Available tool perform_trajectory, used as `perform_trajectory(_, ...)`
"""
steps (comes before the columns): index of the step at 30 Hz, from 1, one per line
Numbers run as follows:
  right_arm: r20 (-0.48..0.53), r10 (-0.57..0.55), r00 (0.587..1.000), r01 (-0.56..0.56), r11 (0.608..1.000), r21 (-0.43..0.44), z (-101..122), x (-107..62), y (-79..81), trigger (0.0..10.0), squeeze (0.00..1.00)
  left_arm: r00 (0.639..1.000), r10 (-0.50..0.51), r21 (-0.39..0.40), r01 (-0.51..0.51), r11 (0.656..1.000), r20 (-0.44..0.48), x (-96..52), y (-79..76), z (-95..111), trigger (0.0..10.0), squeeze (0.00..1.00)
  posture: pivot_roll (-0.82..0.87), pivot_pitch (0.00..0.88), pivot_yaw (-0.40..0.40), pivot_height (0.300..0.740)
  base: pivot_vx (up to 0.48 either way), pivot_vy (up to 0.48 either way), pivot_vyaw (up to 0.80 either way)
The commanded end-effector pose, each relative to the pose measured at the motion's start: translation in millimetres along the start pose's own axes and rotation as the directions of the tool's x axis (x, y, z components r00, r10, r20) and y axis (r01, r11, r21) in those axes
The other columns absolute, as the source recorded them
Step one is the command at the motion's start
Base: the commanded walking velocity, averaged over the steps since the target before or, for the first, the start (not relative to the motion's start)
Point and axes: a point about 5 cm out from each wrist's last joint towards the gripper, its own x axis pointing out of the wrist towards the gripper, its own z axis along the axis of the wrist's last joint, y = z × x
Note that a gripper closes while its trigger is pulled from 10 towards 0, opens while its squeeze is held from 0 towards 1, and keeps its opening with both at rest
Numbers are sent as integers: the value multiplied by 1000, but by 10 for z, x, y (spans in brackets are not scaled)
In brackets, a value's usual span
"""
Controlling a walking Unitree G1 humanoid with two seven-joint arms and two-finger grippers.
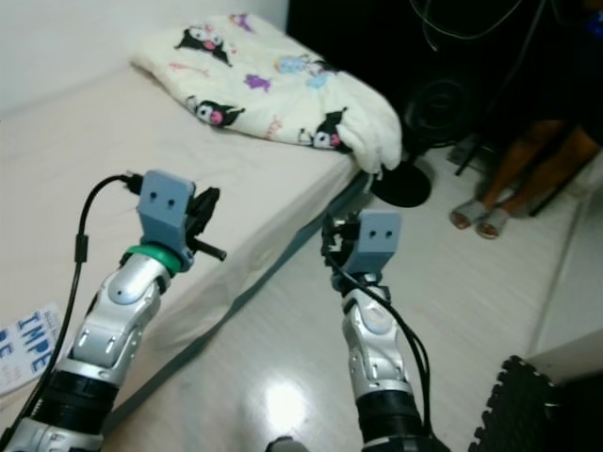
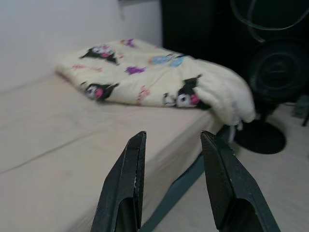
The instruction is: Clean up the room
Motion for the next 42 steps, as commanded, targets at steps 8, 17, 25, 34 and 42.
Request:
perform_trajectory(8, -32, -11, 999, 11, 1000, 1, -70, -48, -35, 10000, 0, 1000, 2, 6, -2, 1000, -26, -11, -21, -57, 10000, 0, -2, 25, 2, 722, 0, 0, -800)
perform_trajectory(17, -31, -9, 999, 9, 1000, 0, -64, -50, -31, 10000, 0, 1000, 9, 4, -9, 1000, -26, -12, -21, -57, 10000, 0, -3, 28, 3, 722, 0, 0, -800)
perform_trajectory(25, -32, -9, 999, 9, 1000, 1, -67, -52, -26, 10000, 0, 1000, 12, -1, -12, 1000, -27, -11, -20, -57, 10000, 0, -2, 31, 3, 722, 0, 0, -800)
perform_trajectory(34, -33, -8, 999, 8, 1000, 3, -72, -54, -16, 10000, 0, 999, 17, -6, -17, 1000, -31, -11, -12, -60, 10000, 0, 0, 33, 4, 722, 0, 0, -800)
perform_trajectory(42, -33, -8, 999, 8, 1000, 6, -73, -51, -11, 10000, 0, 999, 17, -5, -17, 1000, -33, -11, -8, -63, 10000, 0, 2, 30, 6, 722, 0, 0, -800)
